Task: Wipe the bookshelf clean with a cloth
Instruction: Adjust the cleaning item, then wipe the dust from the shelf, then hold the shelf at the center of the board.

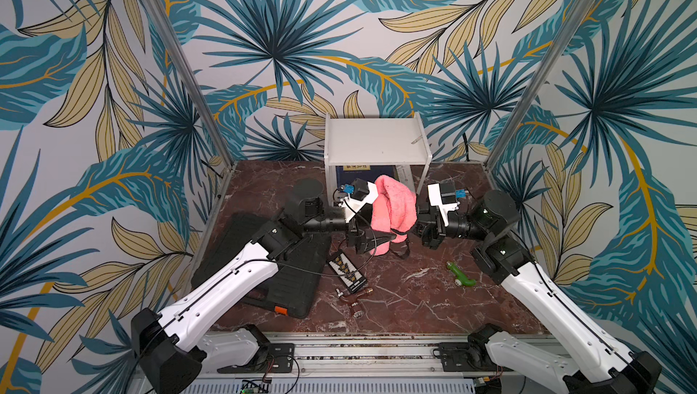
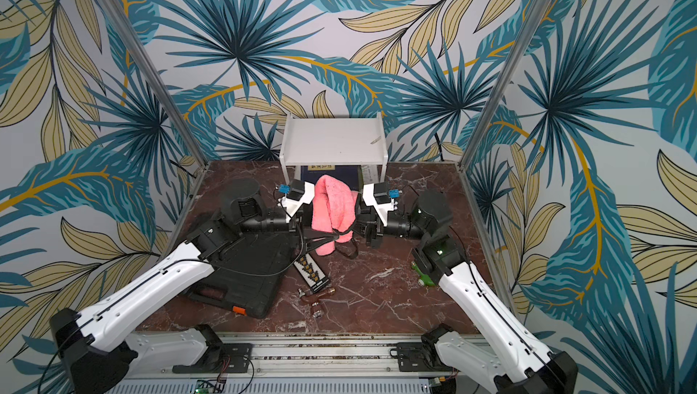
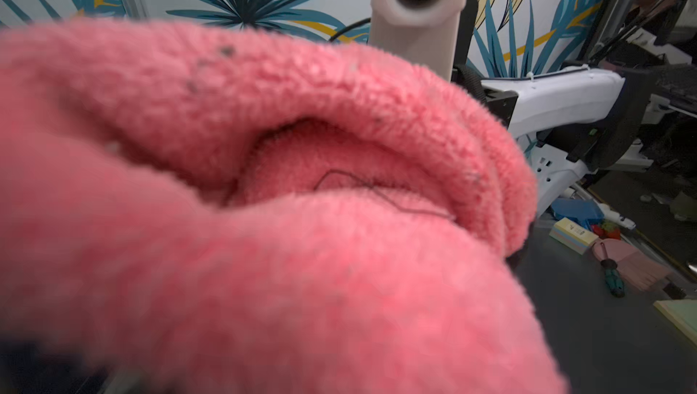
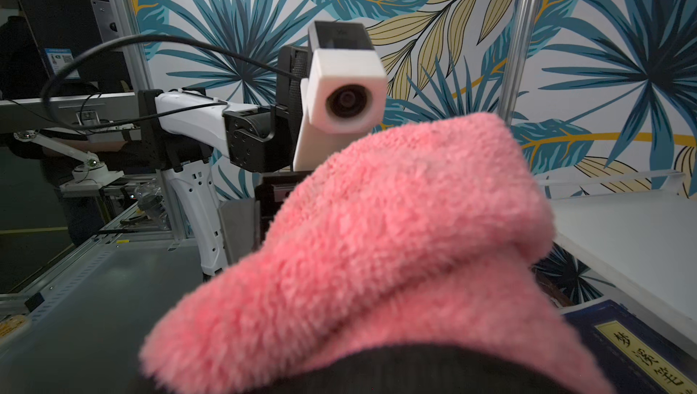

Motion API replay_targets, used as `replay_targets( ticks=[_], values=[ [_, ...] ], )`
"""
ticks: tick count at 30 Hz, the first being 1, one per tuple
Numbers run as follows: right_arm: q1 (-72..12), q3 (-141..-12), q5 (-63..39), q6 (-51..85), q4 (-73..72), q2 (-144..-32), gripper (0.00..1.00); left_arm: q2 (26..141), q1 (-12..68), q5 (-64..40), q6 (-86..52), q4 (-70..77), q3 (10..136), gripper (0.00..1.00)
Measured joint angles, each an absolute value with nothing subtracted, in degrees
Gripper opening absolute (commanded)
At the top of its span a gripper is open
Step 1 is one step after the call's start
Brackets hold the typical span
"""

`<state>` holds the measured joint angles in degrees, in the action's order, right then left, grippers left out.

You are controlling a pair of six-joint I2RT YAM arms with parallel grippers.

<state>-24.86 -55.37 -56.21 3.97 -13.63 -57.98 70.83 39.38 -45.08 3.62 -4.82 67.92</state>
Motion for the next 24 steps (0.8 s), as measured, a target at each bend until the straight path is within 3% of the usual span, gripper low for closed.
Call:
replay_targets(
  ticks=[1, 2, 4, 5, 6, 8, 10, 14, 16, 19, 24],
  values=[
    [-24.9, -55.1, -56.3, 3.2, -13.0, -57.7, 0.00, 71.1, 39.4, -45.8, 4.2, -5.3, 67.9, 0.26],
    [-24.9, -54.9, -56.3, 2.3, -12.1, -57.4, 0.00, 71.0, 39.4, -46.2, 4.6, -5.5, 67.9, 0.14],
    [-24.8, -54.8, -56.0, 0.8, -10.8, -56.9, 0.00, 70.2, 39.4, -45.8, 5.2, -5.4, 67.7, 0.00],
    [-24.8, -54.8, -55.5, 0.1, -10.7, -56.7, 0.13, 69.4, 39.6, -45.4, 5.2, -5.2, 67.4, 0.00],
    [-24.9, -54.8, -55.0, -0.4, -10.7, -56.4, 0.35, 68.6, 39.7, -44.8, 5.1, -4.5, 66.6, 0.00],
    [-25.3, -53.3, -51.3, -1.3, -11.1, -55.2, 0.67, 66.7, 39.7, -42.3, 3.9, -2.5, 64.8, 0.00],
    [-25.2, -49.5, -41.8, -1.5, -13.1, -53.2, 0.80, 64.1, 39.4, -35.0, 2.5, -1.0, 62.8, 0.00],
    [-24.7, -40.1, -9.6, -1.4, -18.2, -51.5, 0.85, 55.4, 37.0, -8.3, -3.5, 0.3, 55.2, 0.00],
    [-23.2, -39.0, 2.0, -0.9, -18.2, -54.0, 0.85, 53.3, 33.6, -0.9, -7.6, 0.1, 52.5, 0.01],
    [-20.3, -40.0, 10.9, 0.7, -18.7, -60.6, 0.85, 55.0, 28.2, 3.9, -13.3, -0.4, 51.8, 0.00],
    [-19.1, -45.6, 13.9, 1.3, -20.9, -73.5, 0.83, 65.4, 26.9, 4.8, -15.9, -2.5, 59.8, 0.00]
  ],
)
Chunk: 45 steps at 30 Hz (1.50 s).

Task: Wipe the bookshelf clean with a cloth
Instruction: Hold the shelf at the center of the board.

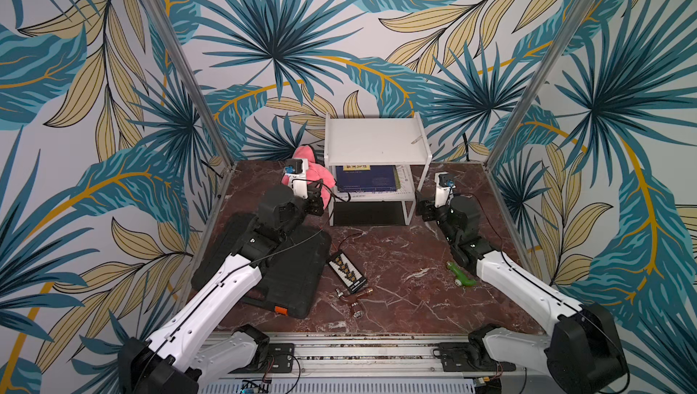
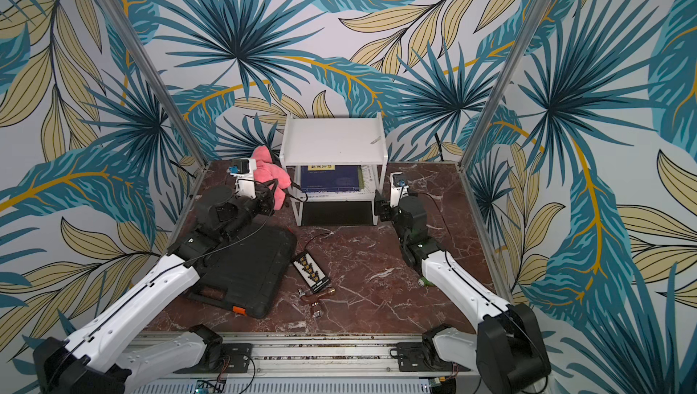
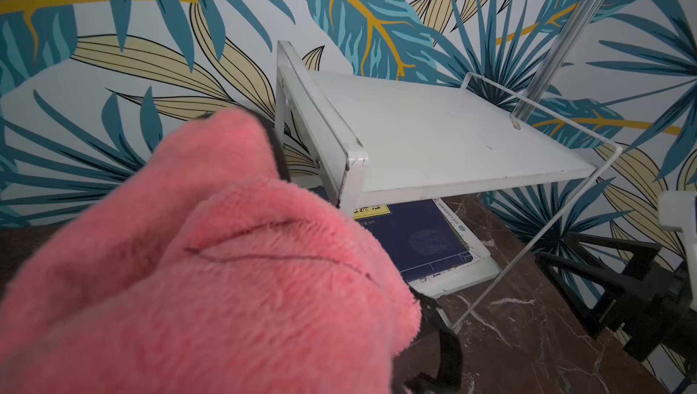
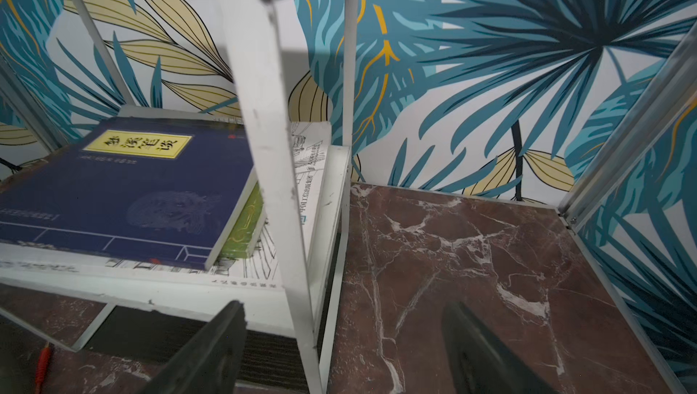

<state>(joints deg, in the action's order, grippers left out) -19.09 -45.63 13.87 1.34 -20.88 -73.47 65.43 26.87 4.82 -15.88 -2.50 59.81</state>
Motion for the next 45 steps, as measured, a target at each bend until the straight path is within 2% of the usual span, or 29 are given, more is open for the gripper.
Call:
replay_targets(
  ticks=[4, 10, 14, 17, 23, 29, 34, 38, 41, 43, 45],
  values=[
    [-19.0, -52.9, 15.0, 1.5, -23.1, -80.6, 0.82, 70.1, 25.3, 3.2, -18.9, 0.9, 60.8, 0.00],
    [-18.9, -52.9, 15.2, 4.2, -26.7, -81.6, 0.83, 75.2, 23.9, -0.5, -23.9, 6.5, 52.1, 0.00],
    [-18.8, -52.8, 15.0, 4.8, -27.2, -81.9, 0.83, 75.8, 21.6, -3.6, -24.1, 3.7, 52.6, 0.00],
    [-18.6, -52.8, 15.0, 5.4, -27.1, -81.8, 0.83, 72.6, 20.9, -4.6, -23.2, -0.8, 57.6, 0.00],
    [-18.1, -52.2, 14.7, 7.5, -27.1, -80.4, 0.83, 69.2, 20.3, -9.1, -19.4, -7.6, 76.3, 0.00],
    [-18.0, -52.3, 14.1, 8.4, -26.6, -80.2, 0.79, 79.8, 19.1, -11.9, -17.1, -15.3, 90.1, 0.00],
    [-17.9, -52.9, 12.8, 8.7, -26.1, -80.7, 0.70, 97.0, 17.6, -15.0, -15.9, -21.2, 104.9, 0.00],
    [-17.9, -53.0, 11.1, 9.1, -25.7, -80.8, 0.59, 98.7, 17.5, -17.5, -15.7, -22.7, 107.2, 0.00],
    [-17.8, -53.2, 9.8, 8.9, -25.4, -81.3, 0.46, 100.2, 17.2, -17.6, -14.6, -25.3, 110.1, 0.00],
    [-17.7, -53.8, 9.3, 8.7, -25.0, -82.1, 0.35, 103.9, 17.0, -17.0, -13.6, -28.6, 116.2, 0.00],
    [-17.6, -54.4, 8.3, 10.3, -25.1, -82.7, 0.29, 109.7, 16.7, -16.5, -12.8, -31.4, 124.3, 0.00]
  ],
)
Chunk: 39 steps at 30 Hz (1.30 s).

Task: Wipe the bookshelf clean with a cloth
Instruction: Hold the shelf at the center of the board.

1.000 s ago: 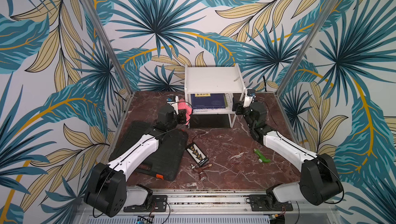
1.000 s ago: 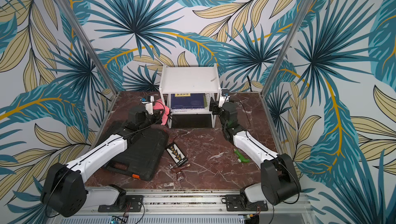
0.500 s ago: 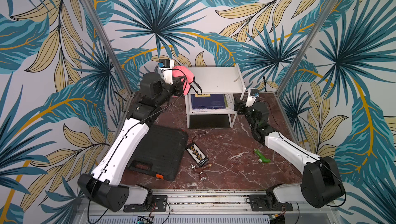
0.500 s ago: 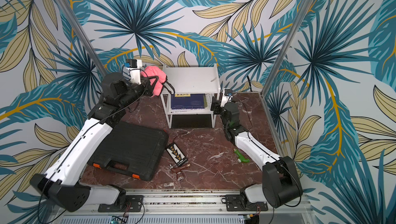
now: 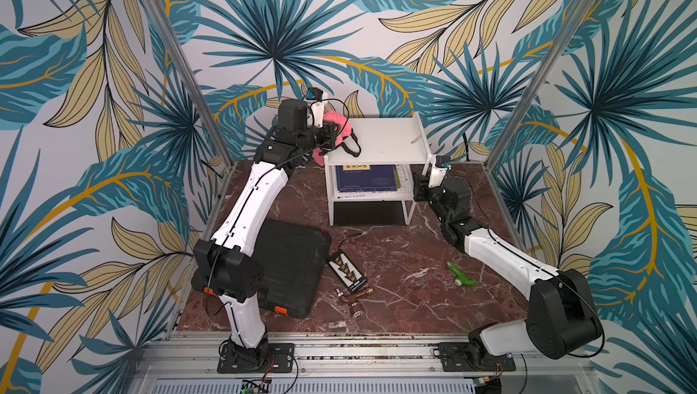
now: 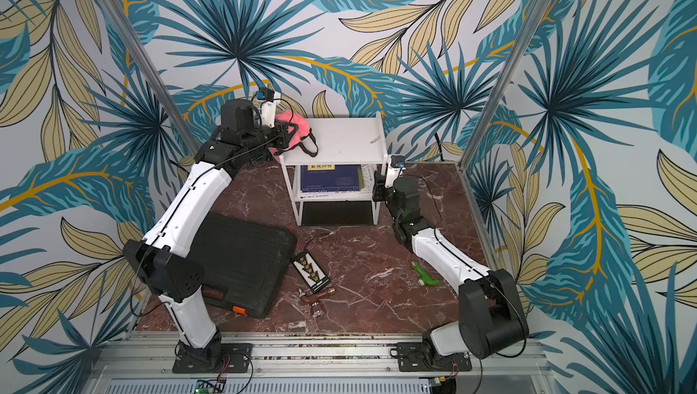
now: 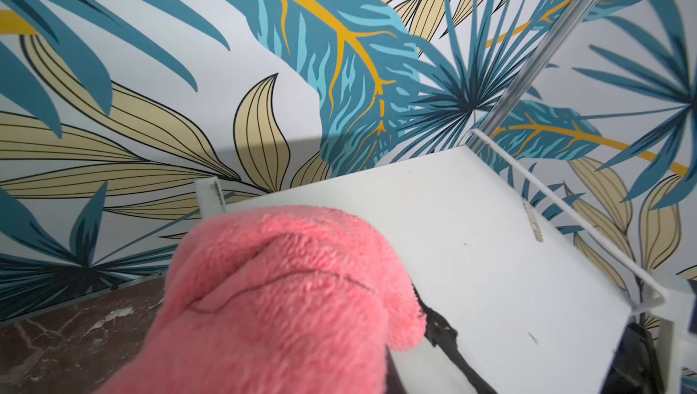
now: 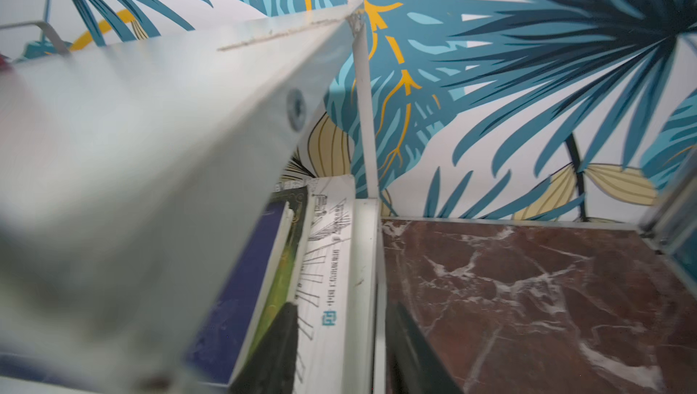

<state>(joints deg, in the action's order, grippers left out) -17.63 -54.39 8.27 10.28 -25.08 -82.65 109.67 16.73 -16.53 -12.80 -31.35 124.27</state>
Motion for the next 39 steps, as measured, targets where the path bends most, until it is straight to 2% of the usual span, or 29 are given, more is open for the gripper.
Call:
replay_targets(
  ticks=[5, 9, 12, 17, 21, 24, 30, 36, 39],
  values=[
    [-17.7, -54.6, 6.1, 12.8, -25.0, -82.8, 0.13, 124.8, 16.0, -14.2, -10.2, -34.9, 145.4, 0.00],
    [-17.5, -54.7, 5.9, 9.3, -25.9, -82.9, 0.02, 126.7, 16.2, -11.8, -8.1, -35.0, 148.0, 0.00],
    [-17.5, -54.7, 5.9, 7.6, -25.9, -82.9, 0.00, 119.8, 16.2, -12.8, -7.8, -31.2, 136.7, 0.00],
    [-17.3, -54.2, 5.7, 6.1, -26.5, -82.8, 0.00, 97.1, 16.6, -15.9, -12.0, -21.9, 105.6, 0.00],
    [-17.1, -53.9, 5.1, 5.3, -26.6, -82.5, 0.00, 83.7, 16.3, -16.1, -16.3, -15.7, 90.0, 0.00],
    [-17.1, -53.9, 5.0, 4.8, -26.5, -82.4, 0.00, 87.3, 16.3, -15.9, -17.0, -14.7, 93.1, 0.00],
    [-16.9, -53.9, 4.6, 4.9, -26.4, -82.4, 0.00, 108.0, 15.9, -11.4, -15.5, -14.3, 114.4, 0.00],
    [-16.9, -53.5, 4.6, 4.9, -26.9, -82.3, 0.00, 106.7, 14.7, -9.2, -17.6, -13.3, 112.5, 0.00],
    [-16.9, -53.1, 4.8, 5.0, -27.5, -82.2, 0.00, 107.4, 11.0, -13.7, -21.8, -13.5, 113.6, 0.00]
  ],
)
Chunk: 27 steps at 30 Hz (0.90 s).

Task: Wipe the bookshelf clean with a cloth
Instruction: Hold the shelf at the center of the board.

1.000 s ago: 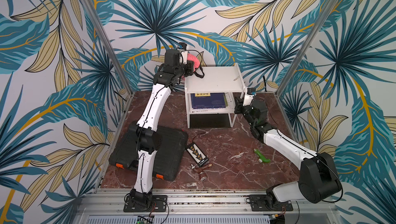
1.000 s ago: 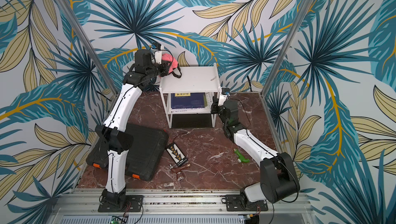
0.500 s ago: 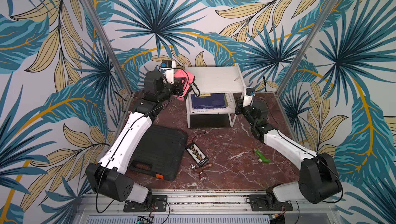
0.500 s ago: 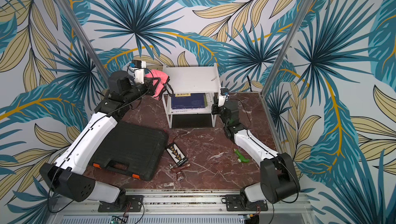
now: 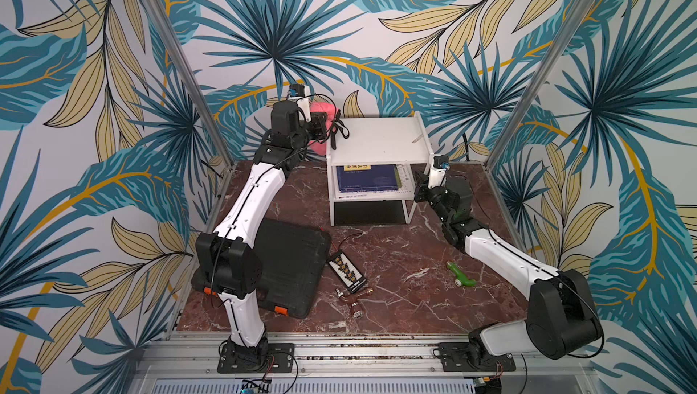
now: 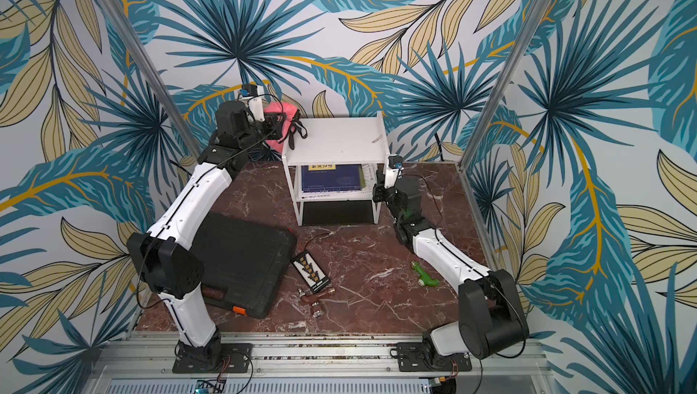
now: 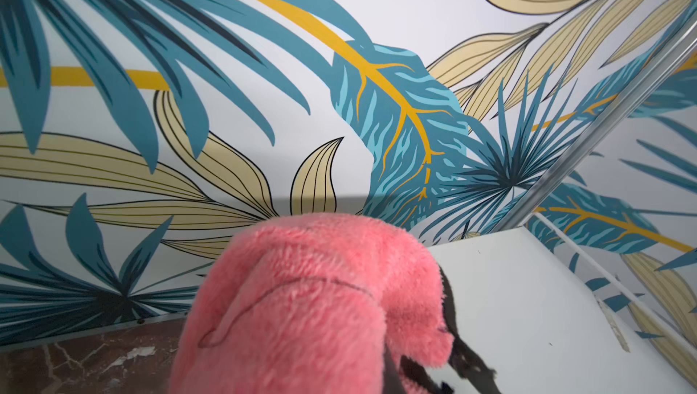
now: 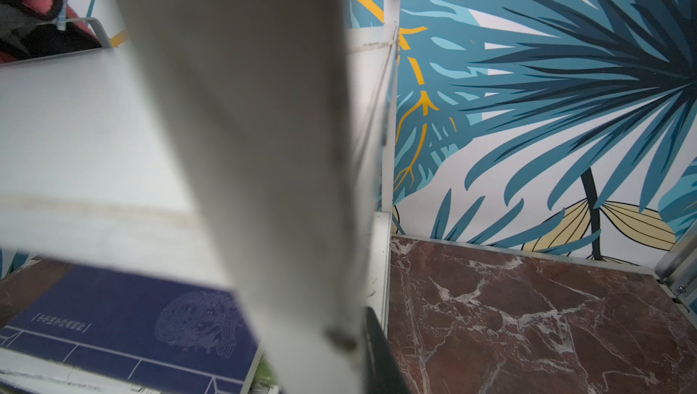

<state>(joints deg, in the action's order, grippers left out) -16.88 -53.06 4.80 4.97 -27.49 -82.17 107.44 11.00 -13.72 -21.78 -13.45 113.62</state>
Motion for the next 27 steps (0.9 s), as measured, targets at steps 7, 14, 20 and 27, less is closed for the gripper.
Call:
replay_targets(
  ticks=[7, 14, 20, 27],
  values=[
    [-16.9, -52.7, 4.9, 5.1, -28.2, -82.2, 0.00, 118.5, 7.6, -24.2, -25.0, -16.3, 125.3, 0.00],
    [-16.7, -51.8, 5.6, 5.5, -28.1, -81.1, 0.00, 114.6, 9.2, -25.5, -25.8, -12.1, 115.6, 0.00],
    [-16.7, -51.2, 5.6, 5.5, -28.1, -80.5, 0.00, 113.9, 9.5, -27.4, -25.9, -12.9, 115.6, 0.00],
    [-16.9, -50.8, 5.5, 5.6, -28.5, -80.3, 0.00, 114.2, 9.5, -29.8, -25.6, -8.9, 114.4, 0.00]
  ],
)
